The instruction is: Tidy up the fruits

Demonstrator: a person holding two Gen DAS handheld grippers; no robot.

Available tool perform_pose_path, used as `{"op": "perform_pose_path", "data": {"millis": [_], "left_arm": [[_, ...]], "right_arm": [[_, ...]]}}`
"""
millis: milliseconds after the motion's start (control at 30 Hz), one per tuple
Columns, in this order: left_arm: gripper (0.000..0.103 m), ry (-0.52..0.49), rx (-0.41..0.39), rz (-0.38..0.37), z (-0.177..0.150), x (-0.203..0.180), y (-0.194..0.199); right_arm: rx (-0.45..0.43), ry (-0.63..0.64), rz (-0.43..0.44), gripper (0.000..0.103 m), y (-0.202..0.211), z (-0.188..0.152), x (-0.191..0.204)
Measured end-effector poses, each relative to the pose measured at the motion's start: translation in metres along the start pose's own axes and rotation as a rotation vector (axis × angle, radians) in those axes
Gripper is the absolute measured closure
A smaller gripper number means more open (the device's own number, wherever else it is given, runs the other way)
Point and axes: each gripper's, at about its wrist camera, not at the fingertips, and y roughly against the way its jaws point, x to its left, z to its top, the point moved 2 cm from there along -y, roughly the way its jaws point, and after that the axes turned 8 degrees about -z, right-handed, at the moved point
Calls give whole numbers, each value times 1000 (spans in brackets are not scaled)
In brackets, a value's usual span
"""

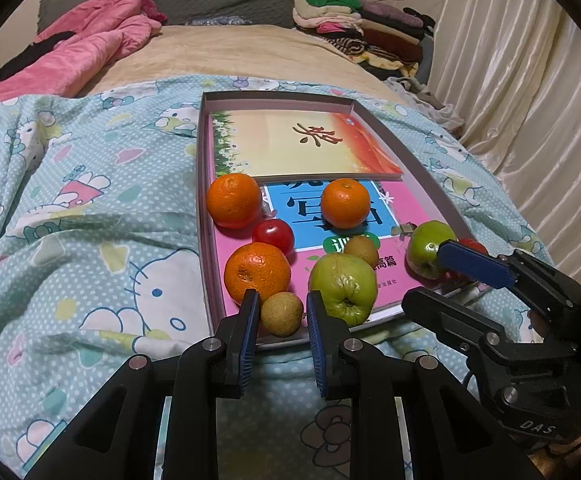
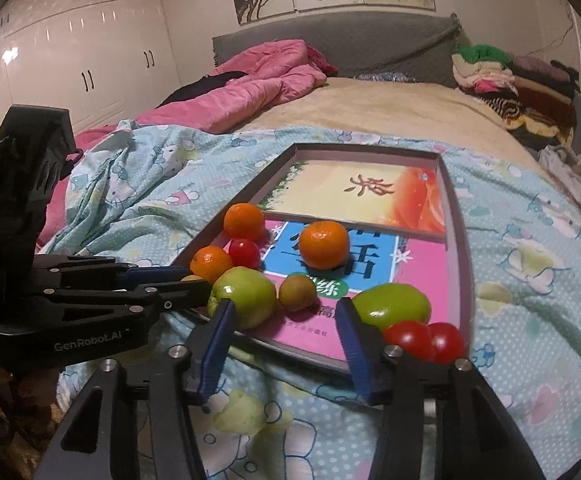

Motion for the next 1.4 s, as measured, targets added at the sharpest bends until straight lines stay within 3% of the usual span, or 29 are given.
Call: {"op": "perform_pose_path", "data": {"millis": [400, 833, 1400], "left_arm": [[77, 3, 5, 10, -1, 0, 3], [57, 13, -22, -12, 1, -1, 12], [38, 9, -62, -7, 3, -4, 21]], "right_arm": [[-47, 29, -44, 33, 12, 1, 2], [-76, 52, -100, 22, 22, -1, 5], [-98, -18, -146, 12, 25, 1, -13]]}}
